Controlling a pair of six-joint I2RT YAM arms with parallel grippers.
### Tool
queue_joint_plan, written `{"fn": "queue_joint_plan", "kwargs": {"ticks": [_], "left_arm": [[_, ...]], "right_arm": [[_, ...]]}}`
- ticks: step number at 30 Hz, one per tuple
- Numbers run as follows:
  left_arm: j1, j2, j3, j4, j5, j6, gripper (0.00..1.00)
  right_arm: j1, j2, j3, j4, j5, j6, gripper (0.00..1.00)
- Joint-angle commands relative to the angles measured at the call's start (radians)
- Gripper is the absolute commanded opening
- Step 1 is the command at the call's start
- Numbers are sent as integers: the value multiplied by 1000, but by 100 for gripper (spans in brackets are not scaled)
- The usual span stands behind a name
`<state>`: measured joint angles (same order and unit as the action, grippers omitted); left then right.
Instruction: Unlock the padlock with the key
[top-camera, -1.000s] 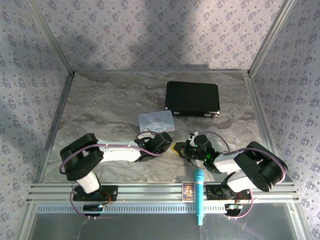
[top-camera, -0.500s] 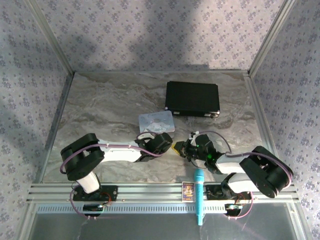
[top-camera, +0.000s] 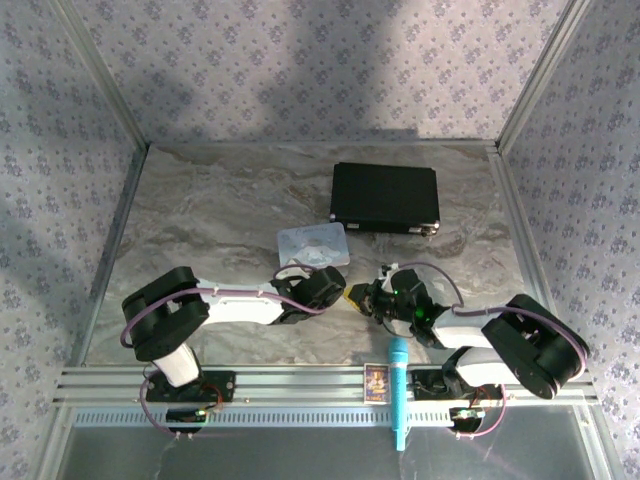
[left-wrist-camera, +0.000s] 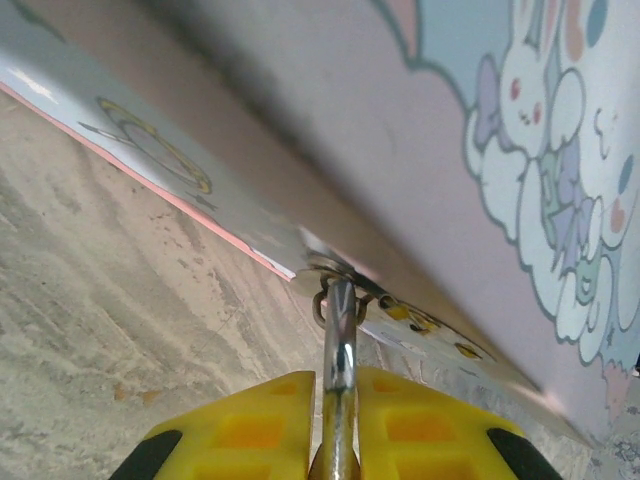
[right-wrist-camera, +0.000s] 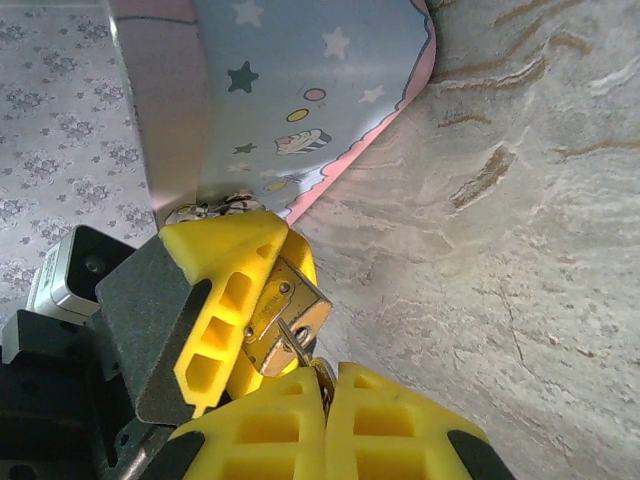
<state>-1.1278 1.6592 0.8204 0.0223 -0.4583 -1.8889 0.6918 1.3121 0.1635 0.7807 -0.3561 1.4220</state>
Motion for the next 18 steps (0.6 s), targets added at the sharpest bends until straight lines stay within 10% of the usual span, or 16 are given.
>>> {"fn": "queue_joint_plan", "kwargs": {"ticks": [1, 18], "left_arm": [[-1, 11, 32, 11, -36, -16, 0], [0, 16, 50, -31, -34, -19, 0]], "right_arm": [[9, -15, 26, -45, -2, -29, 0], [15, 60, 17, 33, 3, -7, 0]]}}
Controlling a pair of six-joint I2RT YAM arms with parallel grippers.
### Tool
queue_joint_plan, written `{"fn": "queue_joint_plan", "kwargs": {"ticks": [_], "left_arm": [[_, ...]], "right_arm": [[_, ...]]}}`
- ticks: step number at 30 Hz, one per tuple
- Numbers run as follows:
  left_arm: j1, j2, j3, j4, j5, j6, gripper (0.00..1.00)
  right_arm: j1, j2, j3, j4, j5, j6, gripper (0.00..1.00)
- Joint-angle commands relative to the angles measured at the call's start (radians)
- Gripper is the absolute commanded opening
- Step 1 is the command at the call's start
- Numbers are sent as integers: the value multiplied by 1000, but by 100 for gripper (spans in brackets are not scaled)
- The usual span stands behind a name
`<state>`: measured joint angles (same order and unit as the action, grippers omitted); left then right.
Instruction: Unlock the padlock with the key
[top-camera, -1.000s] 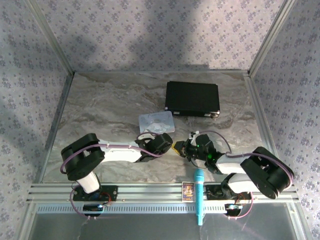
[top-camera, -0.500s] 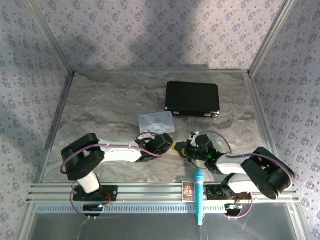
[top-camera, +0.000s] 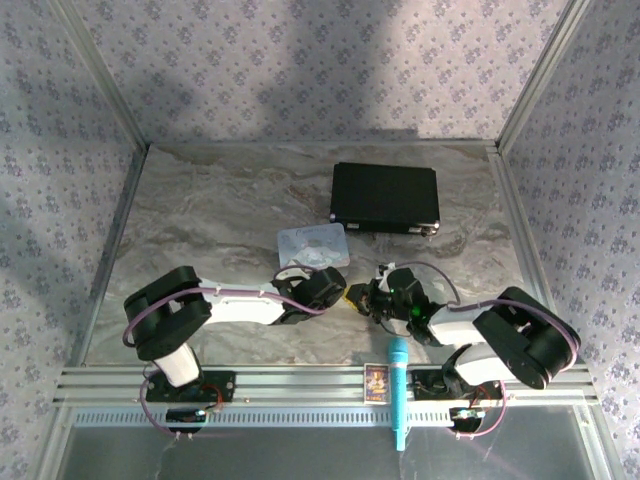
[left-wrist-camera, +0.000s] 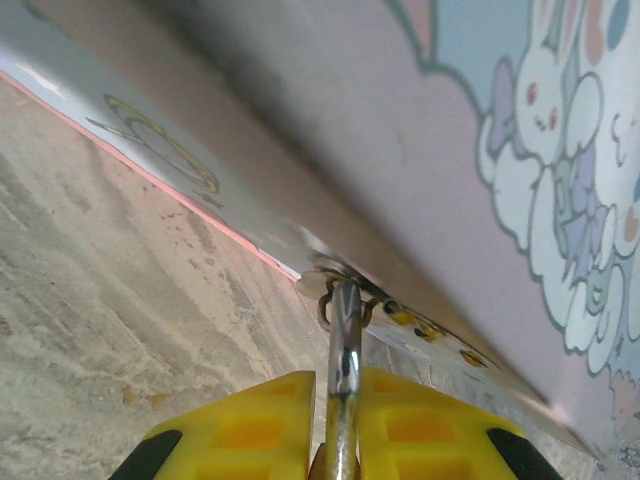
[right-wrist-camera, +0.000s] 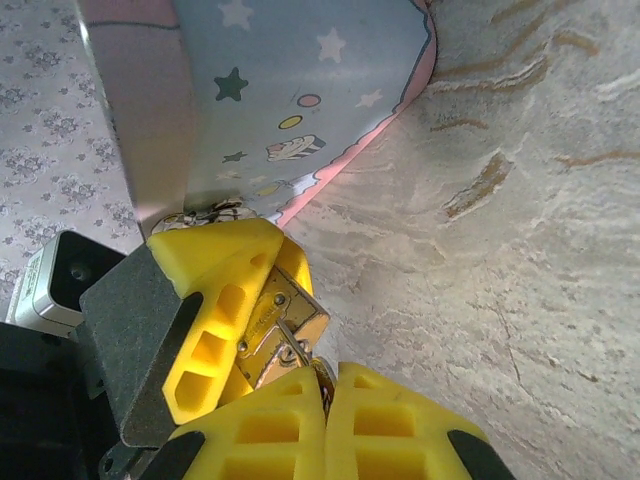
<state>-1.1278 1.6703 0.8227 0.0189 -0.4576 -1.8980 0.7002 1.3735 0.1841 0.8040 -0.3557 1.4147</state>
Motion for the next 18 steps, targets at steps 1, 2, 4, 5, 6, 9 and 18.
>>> {"fn": "queue_joint_plan", "kwargs": {"ticks": [1, 2, 4, 5, 6, 9, 18], "left_arm": [[2, 8, 52, -37, -36, -12, 0], [1, 12, 53, -36, -36, -13, 0], [3, 19, 53, -31, -33, -16, 0], [3, 23, 57, -33, -33, -16, 0], [2, 25, 59, -35, -29, -17, 0], [3, 25, 59, -35, -33, -19, 0], [17, 5, 49, -42, -40, -19, 0]], "right_arm": [[7, -9, -8, 7, 6, 0, 0], [4, -21, -12, -6, 8, -2, 0], [1, -44, -13, -37, 4, -11, 0], [-1, -55, -15, -49, 3, -13, 0], [-1, -64, -15, -58, 3, -13, 0], [-1, -79, -16, -77, 6, -18, 0], [-17, -91, -28, -87, -3, -21, 0]]}}
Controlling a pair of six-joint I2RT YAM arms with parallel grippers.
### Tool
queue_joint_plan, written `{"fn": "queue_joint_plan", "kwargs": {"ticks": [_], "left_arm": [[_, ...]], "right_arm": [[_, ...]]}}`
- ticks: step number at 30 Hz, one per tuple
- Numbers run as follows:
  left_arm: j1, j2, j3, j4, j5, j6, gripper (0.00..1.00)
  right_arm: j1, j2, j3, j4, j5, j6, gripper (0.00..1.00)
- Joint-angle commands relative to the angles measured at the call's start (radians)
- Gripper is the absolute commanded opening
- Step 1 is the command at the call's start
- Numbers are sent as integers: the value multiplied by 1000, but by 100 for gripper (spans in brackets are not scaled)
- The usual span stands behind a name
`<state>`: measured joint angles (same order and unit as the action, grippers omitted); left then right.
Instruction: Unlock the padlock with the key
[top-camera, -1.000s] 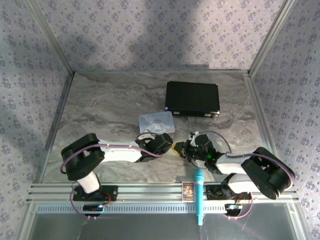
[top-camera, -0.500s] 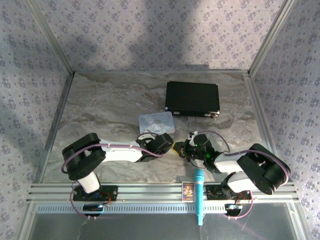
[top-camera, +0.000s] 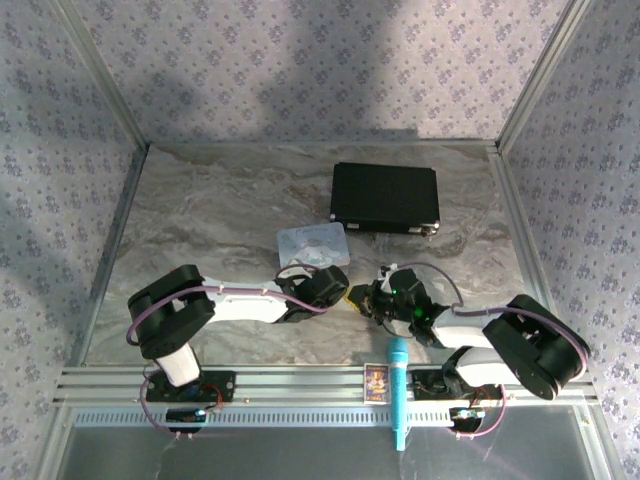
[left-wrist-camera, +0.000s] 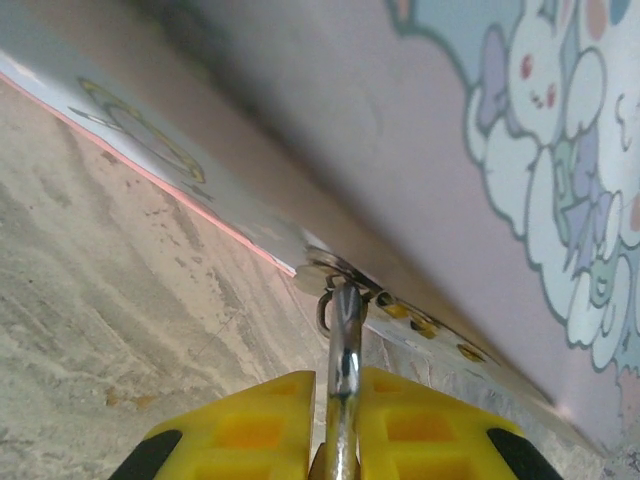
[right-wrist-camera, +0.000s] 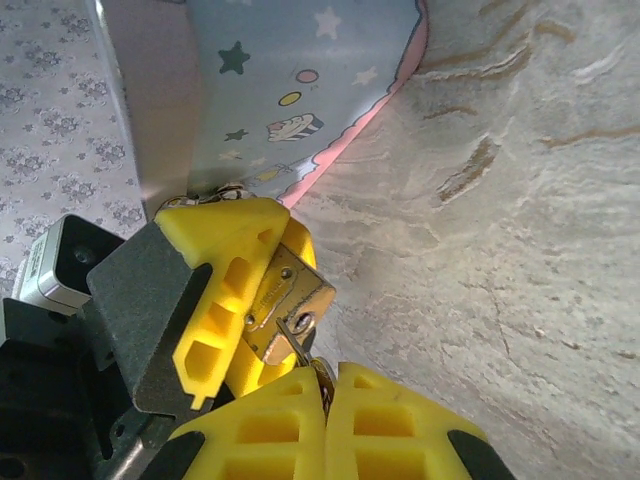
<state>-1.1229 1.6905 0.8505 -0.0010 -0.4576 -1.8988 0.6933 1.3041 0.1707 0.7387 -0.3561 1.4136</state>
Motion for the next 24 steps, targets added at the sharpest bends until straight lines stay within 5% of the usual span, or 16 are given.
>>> {"fn": "queue_joint_plan", "kwargs": {"ticks": [1, 24], "left_arm": [[11, -18, 21, -24, -40, -16, 0], [-33, -8, 47, 12, -13, -13, 0]], "right_arm": [[-10, -23, -15, -24, -3, -21, 0], [-13, -18, 6, 39, 22, -15, 0]]}}
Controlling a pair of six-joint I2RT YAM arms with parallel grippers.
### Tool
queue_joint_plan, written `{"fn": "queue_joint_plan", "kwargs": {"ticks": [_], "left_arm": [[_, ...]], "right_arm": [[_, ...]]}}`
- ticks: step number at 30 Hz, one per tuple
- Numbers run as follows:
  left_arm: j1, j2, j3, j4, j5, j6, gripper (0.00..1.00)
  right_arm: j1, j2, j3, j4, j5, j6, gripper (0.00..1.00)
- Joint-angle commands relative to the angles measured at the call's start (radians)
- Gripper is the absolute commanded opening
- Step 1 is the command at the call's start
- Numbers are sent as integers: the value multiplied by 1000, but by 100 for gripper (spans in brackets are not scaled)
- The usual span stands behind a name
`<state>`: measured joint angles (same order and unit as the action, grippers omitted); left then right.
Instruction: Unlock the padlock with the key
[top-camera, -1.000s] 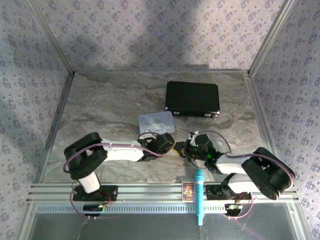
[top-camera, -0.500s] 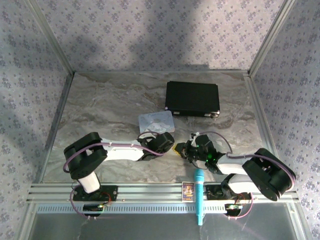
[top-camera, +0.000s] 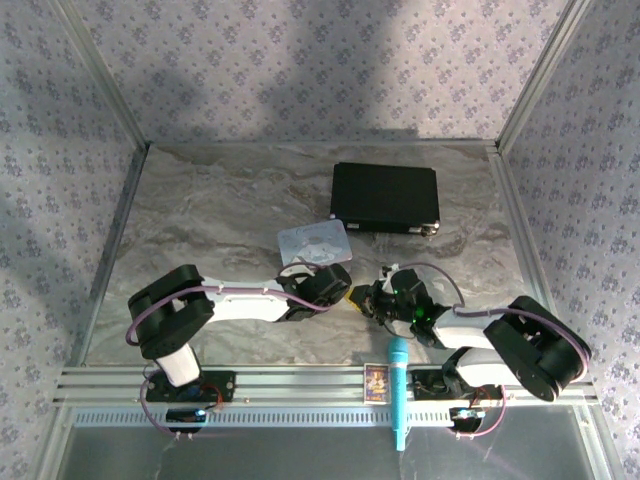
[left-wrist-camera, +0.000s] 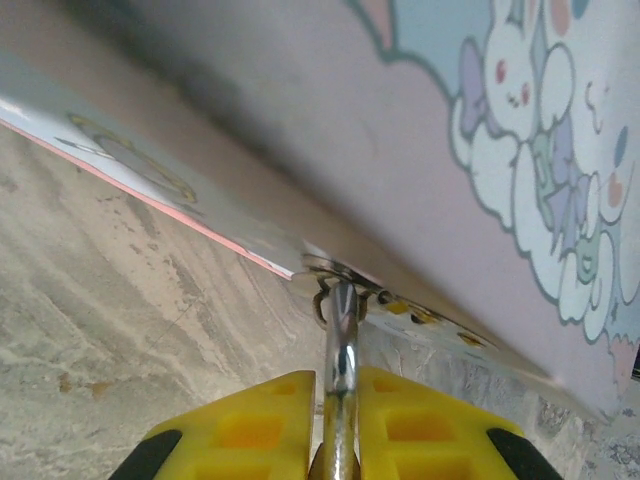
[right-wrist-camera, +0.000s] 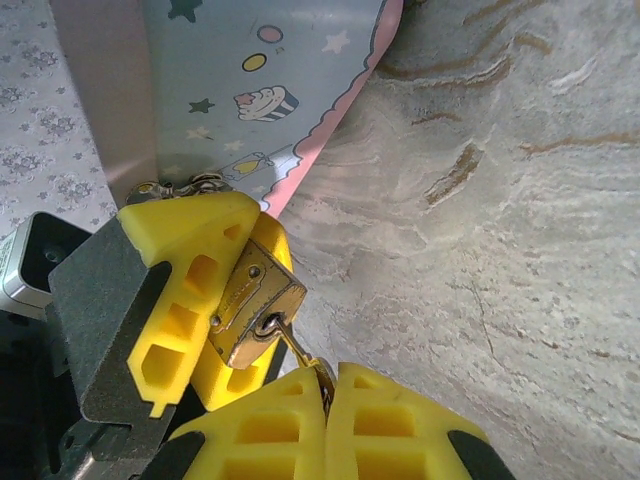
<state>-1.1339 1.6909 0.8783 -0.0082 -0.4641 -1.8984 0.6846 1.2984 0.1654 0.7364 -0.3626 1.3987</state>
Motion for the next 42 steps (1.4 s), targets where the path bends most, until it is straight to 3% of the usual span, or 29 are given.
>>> {"fn": "queue_joint_plan", "kwargs": {"ticks": [1, 9, 14, 19, 34, 39, 42], "left_arm": [[-25, -10, 16, 32, -4, -14, 0], [-32, -20, -28, 105, -15, 5, 0], [-32, 0, -85, 274, -20, 39, 0], [-42, 12, -99, 324, -18, 35, 0], [-42, 18, -119, 404, -32, 27, 0], [-44, 23, -132, 473, 5, 21, 0], [-44, 26, -130, 497, 52, 11, 0]], "right_arm": [[-5, -21, 10, 38, 31, 0, 0], [-33, -34, 11, 82, -20, 28, 0], [-56, -12, 23, 130, -62, 47, 0], [-93, -4, 39, 137, -98, 55, 0], [-50, 37, 84, 110, -86, 46, 0], [-47, 85, 85, 206, -91, 66, 0], [-51, 88, 112, 154, -88, 22, 0]]}}
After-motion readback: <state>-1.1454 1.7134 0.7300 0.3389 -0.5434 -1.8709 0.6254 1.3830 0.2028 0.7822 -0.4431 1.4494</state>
